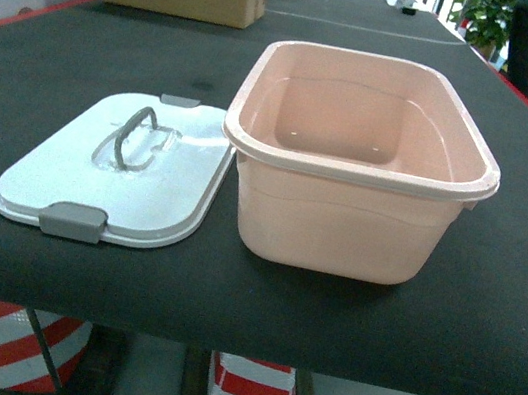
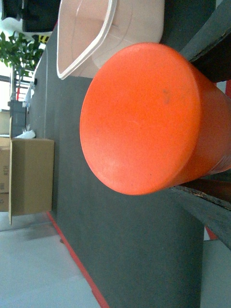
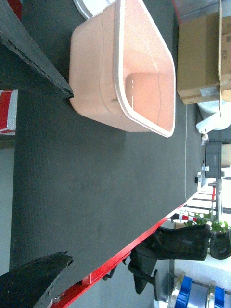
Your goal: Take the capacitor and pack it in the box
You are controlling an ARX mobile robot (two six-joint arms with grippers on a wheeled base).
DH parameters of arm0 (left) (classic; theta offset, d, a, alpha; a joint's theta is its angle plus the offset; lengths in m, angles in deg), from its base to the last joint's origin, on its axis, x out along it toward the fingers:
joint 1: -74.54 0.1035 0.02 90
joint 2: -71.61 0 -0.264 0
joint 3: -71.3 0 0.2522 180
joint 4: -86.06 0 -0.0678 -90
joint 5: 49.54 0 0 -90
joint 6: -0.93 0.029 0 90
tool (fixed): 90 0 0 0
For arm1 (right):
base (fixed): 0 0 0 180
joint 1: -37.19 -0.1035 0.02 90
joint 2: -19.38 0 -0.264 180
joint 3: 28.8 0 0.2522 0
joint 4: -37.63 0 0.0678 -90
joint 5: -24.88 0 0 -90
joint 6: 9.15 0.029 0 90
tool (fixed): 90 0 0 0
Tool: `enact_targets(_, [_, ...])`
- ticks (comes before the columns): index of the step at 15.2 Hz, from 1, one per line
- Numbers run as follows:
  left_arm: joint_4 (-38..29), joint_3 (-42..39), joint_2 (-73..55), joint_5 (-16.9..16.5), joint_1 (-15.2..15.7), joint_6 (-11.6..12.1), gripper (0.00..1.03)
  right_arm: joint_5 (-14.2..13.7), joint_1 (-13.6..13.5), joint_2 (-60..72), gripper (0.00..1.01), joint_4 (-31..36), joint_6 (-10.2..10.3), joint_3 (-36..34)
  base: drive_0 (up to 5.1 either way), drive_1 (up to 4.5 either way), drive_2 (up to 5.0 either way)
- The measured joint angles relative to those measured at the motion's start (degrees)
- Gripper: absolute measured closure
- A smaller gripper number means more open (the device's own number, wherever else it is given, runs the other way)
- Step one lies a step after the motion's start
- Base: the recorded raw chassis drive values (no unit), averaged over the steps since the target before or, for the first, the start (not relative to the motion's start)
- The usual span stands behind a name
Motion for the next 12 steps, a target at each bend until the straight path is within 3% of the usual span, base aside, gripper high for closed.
enact_targets(11, [0.0, 0.0, 0.0, 0.0, 0.0, 0.0, 0.59, 0.02, 0.0, 0.0, 0.03, 0.02, 0.02, 0.0, 0.0, 0.0, 0.0])
enact_targets(12, [-3.13, 0.02, -1.99, 5.6, -1.97, 1.68, 0.59, 0.02, 0.0, 0.0, 0.03, 0.04, 0.0, 0.0, 0.0, 0.0, 0.0])
